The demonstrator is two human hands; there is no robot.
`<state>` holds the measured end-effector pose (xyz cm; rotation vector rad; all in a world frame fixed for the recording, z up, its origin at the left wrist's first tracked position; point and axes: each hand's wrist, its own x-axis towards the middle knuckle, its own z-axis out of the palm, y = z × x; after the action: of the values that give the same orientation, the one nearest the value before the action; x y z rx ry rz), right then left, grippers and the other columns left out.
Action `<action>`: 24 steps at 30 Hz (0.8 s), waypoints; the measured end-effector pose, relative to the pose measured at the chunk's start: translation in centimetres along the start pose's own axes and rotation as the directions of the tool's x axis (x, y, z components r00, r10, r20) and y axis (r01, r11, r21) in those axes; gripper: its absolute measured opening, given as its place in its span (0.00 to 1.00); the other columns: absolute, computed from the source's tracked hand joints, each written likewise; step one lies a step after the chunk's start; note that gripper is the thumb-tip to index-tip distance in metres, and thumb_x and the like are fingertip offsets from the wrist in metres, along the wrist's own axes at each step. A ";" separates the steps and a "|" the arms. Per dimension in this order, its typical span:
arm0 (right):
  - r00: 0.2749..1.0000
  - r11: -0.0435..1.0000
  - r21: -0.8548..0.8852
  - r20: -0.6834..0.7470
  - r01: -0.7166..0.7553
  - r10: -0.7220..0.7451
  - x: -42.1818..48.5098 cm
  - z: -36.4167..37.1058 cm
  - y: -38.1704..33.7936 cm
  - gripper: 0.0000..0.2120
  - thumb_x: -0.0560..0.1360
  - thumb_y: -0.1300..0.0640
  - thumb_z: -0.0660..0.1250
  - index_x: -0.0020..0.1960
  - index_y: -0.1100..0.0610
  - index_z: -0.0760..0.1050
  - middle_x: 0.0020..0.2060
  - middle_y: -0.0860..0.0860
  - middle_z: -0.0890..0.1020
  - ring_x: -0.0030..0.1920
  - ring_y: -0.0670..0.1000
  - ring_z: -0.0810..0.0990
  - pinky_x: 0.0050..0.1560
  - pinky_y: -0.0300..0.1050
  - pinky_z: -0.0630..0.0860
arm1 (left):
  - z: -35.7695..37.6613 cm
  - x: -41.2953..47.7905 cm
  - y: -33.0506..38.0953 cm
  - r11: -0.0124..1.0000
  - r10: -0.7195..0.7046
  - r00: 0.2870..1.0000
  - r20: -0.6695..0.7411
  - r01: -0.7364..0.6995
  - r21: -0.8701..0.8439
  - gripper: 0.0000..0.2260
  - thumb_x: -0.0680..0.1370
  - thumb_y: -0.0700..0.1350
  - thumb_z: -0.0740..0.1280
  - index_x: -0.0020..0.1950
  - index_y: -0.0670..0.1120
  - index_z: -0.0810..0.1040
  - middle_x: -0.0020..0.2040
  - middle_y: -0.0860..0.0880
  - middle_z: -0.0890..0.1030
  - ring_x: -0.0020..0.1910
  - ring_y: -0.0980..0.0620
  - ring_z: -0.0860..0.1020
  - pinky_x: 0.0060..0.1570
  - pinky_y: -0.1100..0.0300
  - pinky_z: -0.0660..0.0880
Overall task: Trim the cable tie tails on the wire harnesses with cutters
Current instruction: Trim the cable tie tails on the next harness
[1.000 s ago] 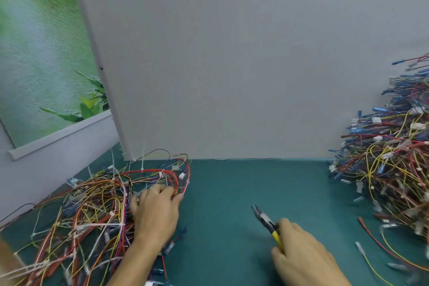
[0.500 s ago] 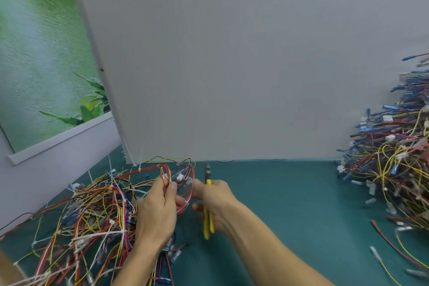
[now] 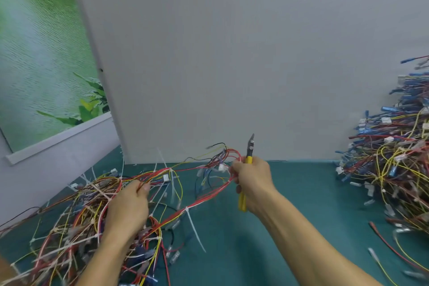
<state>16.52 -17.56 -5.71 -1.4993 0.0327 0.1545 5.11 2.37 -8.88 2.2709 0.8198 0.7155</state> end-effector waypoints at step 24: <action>0.930 0.875 -0.385 0.326 0.294 -0.169 -3.4 -5.1 -1.0 0.15 0.80 0.53 0.62 0.37 0.59 0.69 0.28 0.55 0.71 0.30 0.53 0.68 0.32 0.46 0.67 | -2.8 -4.8 8.1 0.807 0.430 0.894 -0.124 -0.320 0.497 0.19 0.68 0.52 0.76 0.57 0.51 0.82 0.66 0.40 0.72 0.68 0.38 0.66 0.67 0.37 0.56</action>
<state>13.65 -22.96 -4.74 -1.8941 -0.4414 0.1872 3.06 -4.95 -2.73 2.8787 0.6994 1.0769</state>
